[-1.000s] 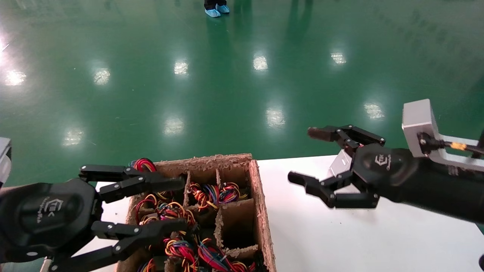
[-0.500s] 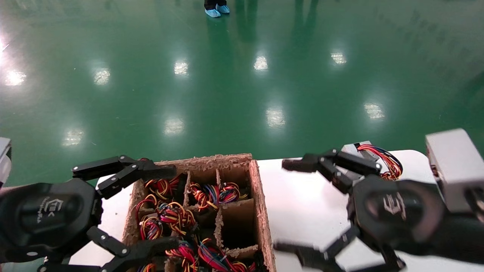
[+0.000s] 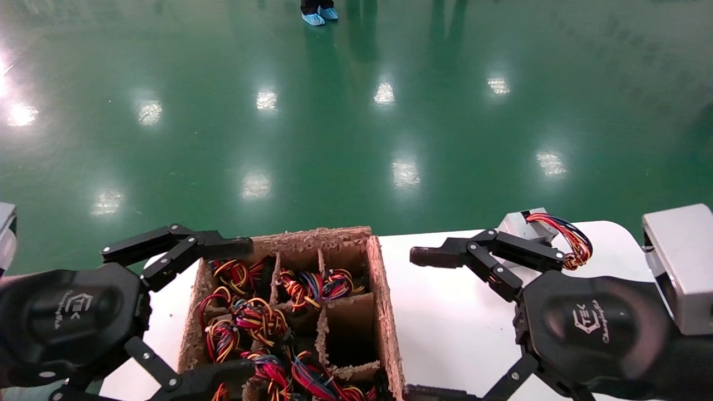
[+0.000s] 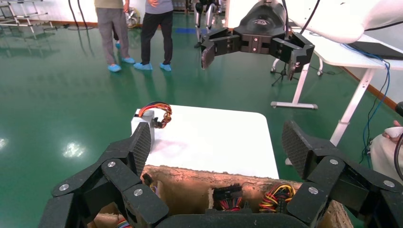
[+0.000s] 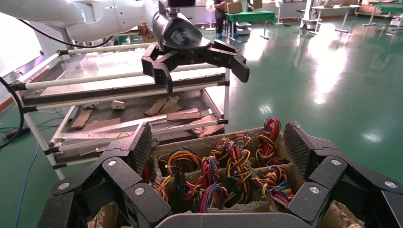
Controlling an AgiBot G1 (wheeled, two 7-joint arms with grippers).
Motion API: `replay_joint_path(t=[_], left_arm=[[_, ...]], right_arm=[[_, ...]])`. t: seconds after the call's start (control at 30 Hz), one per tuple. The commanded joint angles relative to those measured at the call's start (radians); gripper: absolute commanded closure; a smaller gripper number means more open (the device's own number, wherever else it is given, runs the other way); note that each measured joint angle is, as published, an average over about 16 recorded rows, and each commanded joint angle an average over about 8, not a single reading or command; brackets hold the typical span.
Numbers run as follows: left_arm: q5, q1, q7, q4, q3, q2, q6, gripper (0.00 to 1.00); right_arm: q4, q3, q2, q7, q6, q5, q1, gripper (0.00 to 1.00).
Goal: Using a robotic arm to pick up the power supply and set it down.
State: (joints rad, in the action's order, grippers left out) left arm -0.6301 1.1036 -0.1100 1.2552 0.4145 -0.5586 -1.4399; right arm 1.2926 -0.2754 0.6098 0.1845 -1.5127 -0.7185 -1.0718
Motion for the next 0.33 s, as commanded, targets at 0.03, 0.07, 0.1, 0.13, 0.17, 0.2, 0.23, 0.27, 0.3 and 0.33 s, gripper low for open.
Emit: replay_joint_path(t=[0.03, 0.07, 0.1, 0.13, 0.17, 0.2, 0.23, 0.27, 0.3, 0.33], left_arm=[[0.000, 0.000, 0.000, 0.000, 0.000, 0.000, 0.000, 0.00], [0.000, 0.000, 0.000, 0.000, 0.000, 0.000, 0.000, 0.00], [0.000, 0.000, 0.000, 0.000, 0.000, 0.000, 0.000, 0.00], [0.000, 0.000, 0.000, 0.000, 0.000, 0.000, 0.000, 0.00], [0.000, 0.000, 0.000, 0.000, 0.000, 0.000, 0.000, 0.00], [0.000, 0.000, 0.000, 0.000, 0.000, 0.000, 0.000, 0.00], [0.000, 0.000, 0.000, 0.000, 0.000, 0.000, 0.000, 0.00], [0.000, 0.000, 0.000, 0.000, 0.000, 0.000, 0.000, 0.00], [0.000, 0.000, 0.000, 0.000, 0.000, 0.000, 0.000, 0.00], [0.000, 0.000, 0.000, 0.000, 0.000, 0.000, 0.000, 0.00]], right_arm=[[-0.002, 0.000, 0.000, 0.001, 0.004, -0.003, 0.000, 0.00], [-0.003, -0.001, 0.000, 0.001, 0.005, -0.004, 0.000, 0.00], [-0.003, -0.001, 0.000, 0.001, 0.006, -0.004, -0.001, 0.00], [-0.004, -0.001, 0.000, 0.001, 0.007, -0.005, -0.001, 0.00], [-0.004, -0.002, 0.000, 0.001, 0.008, -0.006, -0.001, 0.00], [-0.005, -0.002, 0.000, 0.002, 0.009, -0.006, -0.001, 0.00], [-0.005, -0.002, 0.000, 0.002, 0.010, -0.007, -0.001, 0.00], [-0.005, -0.002, 0.000, 0.002, 0.010, -0.007, -0.001, 0.00], [-0.005, -0.002, 0.000, 0.002, 0.011, -0.007, -0.001, 0.00], [-0.006, -0.002, 0.000, 0.002, 0.011, -0.008, -0.001, 0.00]])
